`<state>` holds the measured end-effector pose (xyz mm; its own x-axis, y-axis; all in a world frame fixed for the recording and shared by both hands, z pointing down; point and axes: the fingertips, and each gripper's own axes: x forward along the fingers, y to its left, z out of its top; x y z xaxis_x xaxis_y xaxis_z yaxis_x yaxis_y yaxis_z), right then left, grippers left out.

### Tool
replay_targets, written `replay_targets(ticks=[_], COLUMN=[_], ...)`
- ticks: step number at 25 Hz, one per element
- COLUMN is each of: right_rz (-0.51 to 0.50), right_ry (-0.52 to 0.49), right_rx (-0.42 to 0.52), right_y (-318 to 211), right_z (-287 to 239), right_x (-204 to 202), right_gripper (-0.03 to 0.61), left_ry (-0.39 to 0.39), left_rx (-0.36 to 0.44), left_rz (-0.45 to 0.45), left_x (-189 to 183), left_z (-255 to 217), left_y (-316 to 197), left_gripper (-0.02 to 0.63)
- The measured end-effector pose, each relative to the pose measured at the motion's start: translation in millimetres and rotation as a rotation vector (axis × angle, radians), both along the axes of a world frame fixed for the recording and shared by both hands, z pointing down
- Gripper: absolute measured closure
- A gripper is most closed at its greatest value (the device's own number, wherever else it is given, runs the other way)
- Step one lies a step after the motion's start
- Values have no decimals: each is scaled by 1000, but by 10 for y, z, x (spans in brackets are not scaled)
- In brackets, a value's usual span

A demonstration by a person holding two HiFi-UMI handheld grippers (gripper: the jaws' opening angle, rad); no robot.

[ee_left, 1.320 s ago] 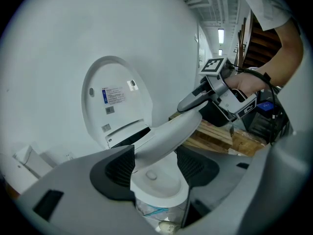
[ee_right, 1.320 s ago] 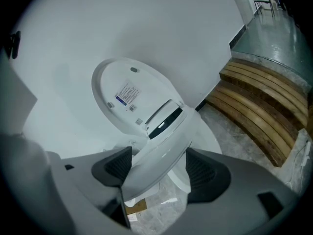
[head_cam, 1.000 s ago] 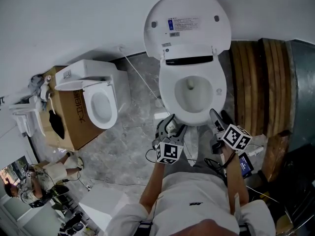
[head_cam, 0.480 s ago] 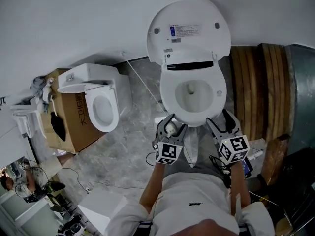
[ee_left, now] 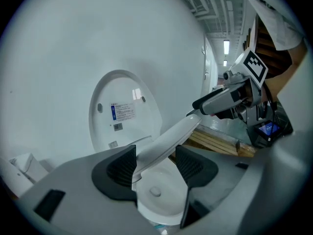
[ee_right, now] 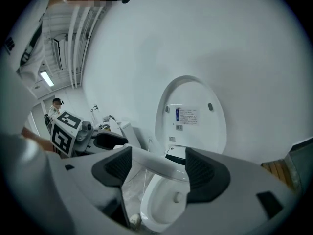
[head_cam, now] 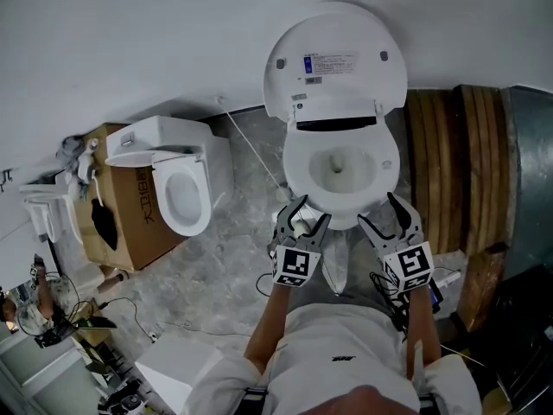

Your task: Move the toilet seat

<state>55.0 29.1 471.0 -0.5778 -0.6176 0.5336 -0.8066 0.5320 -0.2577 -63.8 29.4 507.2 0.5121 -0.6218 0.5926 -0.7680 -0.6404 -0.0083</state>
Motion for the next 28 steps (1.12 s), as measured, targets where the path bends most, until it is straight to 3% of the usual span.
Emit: replay_targets(ticks=[9,23,28], right_rz=[-57,-41,-9], right_ry=[62,65,58], right_rx=[35,97,121], right_y=[-170,-569,-746], right_z=[5,-131,-206], right_x=[-102,-130,-92], right_gripper=[218,219,267], left_ry=[32,63,75], left_rx=[27,64,78], left_rz=[-19,-31,-42], left_x=[1,-14,-21], left_z=[-156,-364,-439], left_y=[-274,-658,-807], left_gripper=[345,353,354])
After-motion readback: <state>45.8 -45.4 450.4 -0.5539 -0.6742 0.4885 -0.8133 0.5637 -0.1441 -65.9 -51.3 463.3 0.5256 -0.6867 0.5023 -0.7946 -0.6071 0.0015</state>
